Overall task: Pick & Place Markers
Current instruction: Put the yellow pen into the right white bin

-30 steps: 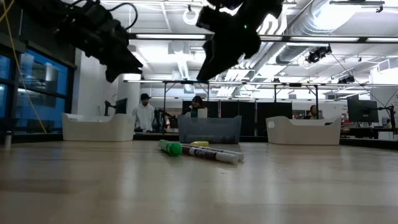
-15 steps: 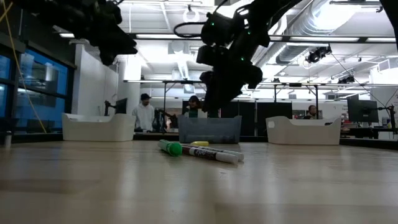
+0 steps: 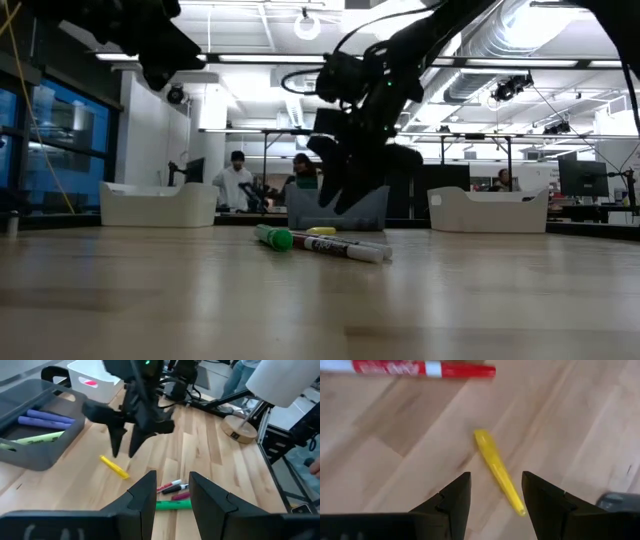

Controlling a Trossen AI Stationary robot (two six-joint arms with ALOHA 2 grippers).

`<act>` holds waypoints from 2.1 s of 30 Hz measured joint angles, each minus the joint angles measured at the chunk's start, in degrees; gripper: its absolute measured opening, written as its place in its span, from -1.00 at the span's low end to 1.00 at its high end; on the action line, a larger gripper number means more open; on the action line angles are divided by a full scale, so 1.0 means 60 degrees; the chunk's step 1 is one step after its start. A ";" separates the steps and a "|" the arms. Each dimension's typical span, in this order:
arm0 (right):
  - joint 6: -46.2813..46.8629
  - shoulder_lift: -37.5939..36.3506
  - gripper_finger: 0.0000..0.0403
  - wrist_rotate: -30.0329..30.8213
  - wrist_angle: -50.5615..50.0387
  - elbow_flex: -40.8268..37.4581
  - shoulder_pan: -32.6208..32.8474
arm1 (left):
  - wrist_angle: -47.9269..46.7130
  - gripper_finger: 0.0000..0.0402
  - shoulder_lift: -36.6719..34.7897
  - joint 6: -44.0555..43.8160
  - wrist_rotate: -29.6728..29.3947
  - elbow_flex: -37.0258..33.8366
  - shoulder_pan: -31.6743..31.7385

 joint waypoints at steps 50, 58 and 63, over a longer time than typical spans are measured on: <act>0.4277 0.1214 -0.18 -0.0595 -0.0084 0.0036 -0.0173 | -0.0010 -0.44 -0.0010 -0.0622 -0.1580 -0.0004 -0.1386; 0.3823 0.1224 -0.18 0.0340 -0.0190 0.0036 0.0426 | -0.0383 -0.44 -0.0006 -0.0622 -0.1622 -0.0004 -0.1386; 0.3840 0.1231 -0.18 0.0287 -0.0333 0.0033 0.0391 | -0.0433 -0.44 -0.0006 -0.0622 -0.1642 -0.0004 -0.1386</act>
